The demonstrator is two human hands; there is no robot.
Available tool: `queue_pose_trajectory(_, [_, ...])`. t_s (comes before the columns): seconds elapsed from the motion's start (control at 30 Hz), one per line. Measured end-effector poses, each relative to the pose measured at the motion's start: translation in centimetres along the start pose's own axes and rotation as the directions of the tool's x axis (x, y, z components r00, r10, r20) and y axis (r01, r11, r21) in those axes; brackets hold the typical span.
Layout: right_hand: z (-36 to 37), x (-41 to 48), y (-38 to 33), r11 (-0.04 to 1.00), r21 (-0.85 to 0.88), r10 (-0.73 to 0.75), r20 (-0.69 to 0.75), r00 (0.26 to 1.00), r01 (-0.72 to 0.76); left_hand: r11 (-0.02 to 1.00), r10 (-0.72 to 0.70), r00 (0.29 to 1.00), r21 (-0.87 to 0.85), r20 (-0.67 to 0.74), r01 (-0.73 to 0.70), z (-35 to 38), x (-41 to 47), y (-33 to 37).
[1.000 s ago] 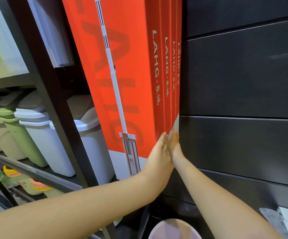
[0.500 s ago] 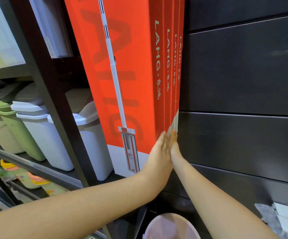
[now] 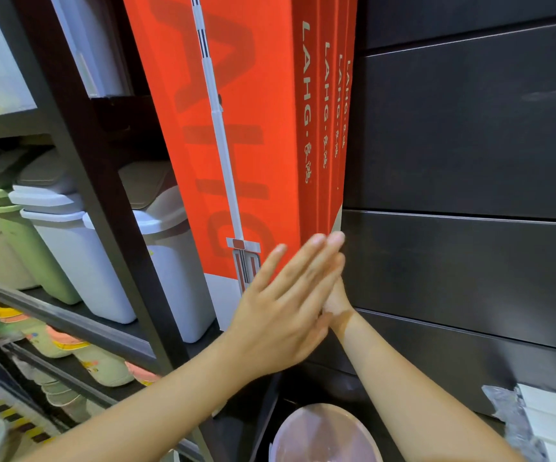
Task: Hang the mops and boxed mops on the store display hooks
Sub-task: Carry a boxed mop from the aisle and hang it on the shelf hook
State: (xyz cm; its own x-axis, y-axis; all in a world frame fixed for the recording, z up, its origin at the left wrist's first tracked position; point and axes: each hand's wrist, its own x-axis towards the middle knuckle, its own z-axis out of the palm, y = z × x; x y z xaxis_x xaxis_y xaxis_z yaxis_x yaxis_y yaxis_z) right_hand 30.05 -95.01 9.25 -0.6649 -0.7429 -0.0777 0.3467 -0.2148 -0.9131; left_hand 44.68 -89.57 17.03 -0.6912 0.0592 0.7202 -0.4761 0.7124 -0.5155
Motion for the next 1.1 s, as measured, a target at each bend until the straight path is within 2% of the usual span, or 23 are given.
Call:
queue_pose_trajectory(0.1, [-2.0,4.8,2.3,0.996,-0.07,0.062,0.089,0.994,-0.056,0.984,-0.166,0.986,0.054,-0.029,0.168,1.3,-2.1,-0.6])
queue_pose_trajectory(0.23, [-2.0,4.8,2.9,0.987,-0.121,0.128,0.169,0.977,-0.108,0.952,-0.302,0.952,-0.025,0.046,0.304,2.8,-4.6,-0.5])
queue_pose_trajectory(0.43, [-2.5,0.4,1.2,0.97,-0.212,0.143,0.09,0.986,-0.121,0.897,-0.403,0.908,-0.15,0.116,0.417,3.4,-6.2,0.2])
queue_pose_trajectory(0.53, [-2.9,-1.4,1.4,0.951,-0.267,0.165,0.015,0.986,-0.155,0.873,-0.418,0.899,-0.216,0.133,0.438,3.6,-6.9,1.0])
queue_pose_trajectory(0.63, [-3.1,-2.7,2.2,0.94,-0.307,0.165,0.029,0.986,-0.148,0.851,-0.417,0.891,-0.266,0.18,0.452,4.1,-7.6,1.8])
queue_pose_trajectory(0.73, [-2.5,-3.7,2.4,0.939,-0.312,0.16,0.022,0.987,-0.145,0.834,-0.416,0.883,-0.296,0.216,0.465,4.6,-8.4,2.1])
queue_pose_trajectory(1.0, [-1.3,-4.8,3.2,0.94,-0.312,0.113,-0.105,0.988,-0.141,0.811,-0.382,0.885,-0.364,0.265,0.458,5.7,-10.1,1.3])
queue_pose_trajectory(1.1, [-1.3,-6.6,3.4,0.92,-0.358,0.117,-0.137,0.984,-0.16,0.795,-0.364,0.887,-0.402,0.284,0.455,5.9,-10.9,1.4])
